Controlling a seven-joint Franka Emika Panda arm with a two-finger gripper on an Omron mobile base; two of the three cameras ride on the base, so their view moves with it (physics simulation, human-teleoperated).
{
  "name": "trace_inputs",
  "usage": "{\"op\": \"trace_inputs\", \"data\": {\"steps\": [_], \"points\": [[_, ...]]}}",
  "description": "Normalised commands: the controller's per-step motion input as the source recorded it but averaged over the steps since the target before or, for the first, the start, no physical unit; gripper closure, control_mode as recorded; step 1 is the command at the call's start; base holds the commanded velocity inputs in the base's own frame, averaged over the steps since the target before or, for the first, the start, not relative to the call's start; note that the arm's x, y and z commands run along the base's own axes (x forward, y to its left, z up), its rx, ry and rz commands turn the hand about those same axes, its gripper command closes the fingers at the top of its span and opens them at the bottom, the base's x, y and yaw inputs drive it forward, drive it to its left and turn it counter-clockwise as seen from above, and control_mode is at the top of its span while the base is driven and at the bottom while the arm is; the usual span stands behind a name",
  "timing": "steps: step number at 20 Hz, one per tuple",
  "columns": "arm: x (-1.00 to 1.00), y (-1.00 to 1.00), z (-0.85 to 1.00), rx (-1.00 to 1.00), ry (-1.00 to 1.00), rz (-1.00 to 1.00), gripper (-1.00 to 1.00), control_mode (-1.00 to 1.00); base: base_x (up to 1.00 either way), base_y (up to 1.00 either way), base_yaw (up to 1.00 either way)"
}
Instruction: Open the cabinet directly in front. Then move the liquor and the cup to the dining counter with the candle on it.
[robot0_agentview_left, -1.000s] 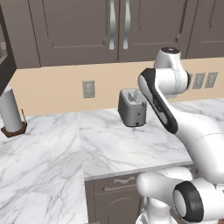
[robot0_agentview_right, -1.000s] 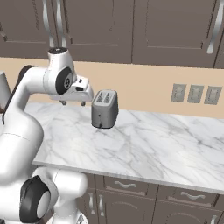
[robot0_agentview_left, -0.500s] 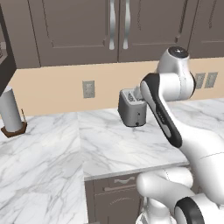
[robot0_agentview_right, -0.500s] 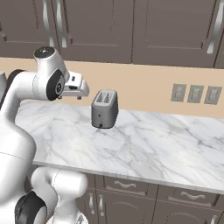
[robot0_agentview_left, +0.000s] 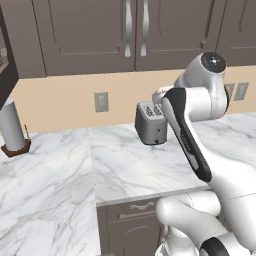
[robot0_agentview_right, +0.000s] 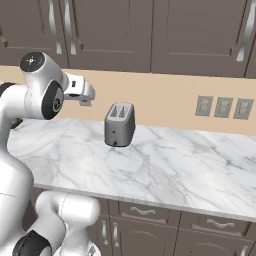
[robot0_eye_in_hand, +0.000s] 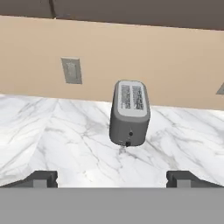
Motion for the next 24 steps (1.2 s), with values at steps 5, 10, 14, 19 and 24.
{"op": "trace_inputs", "data": {"steps": [5, 10, 14, 19, 24], "points": [[0.00, 0.03, 0.45, 0.07, -0.25, 0.00, -1.00, -1.00, 0.00, 0.00, 0.00], [0.00, 0.05, 0.34, 0.04, -0.17, 0.02, -1.00, -1.00, 0.00, 0.00, 0.00], [0.00, 0.05, 0.34, 0.02, -0.21, 0.01, -1.00, -1.00, 0.00, 0.00, 0.00], [0.00, 0.01, 0.39, 0.02, -0.27, 0.00, -1.00, -1.00, 0.00, 0.00, 0.00], [0.00, 0.00, 0.36, 0.05, -0.36, 0.02, -1.00, -1.00, 0.00, 0.00, 0.00]]}}
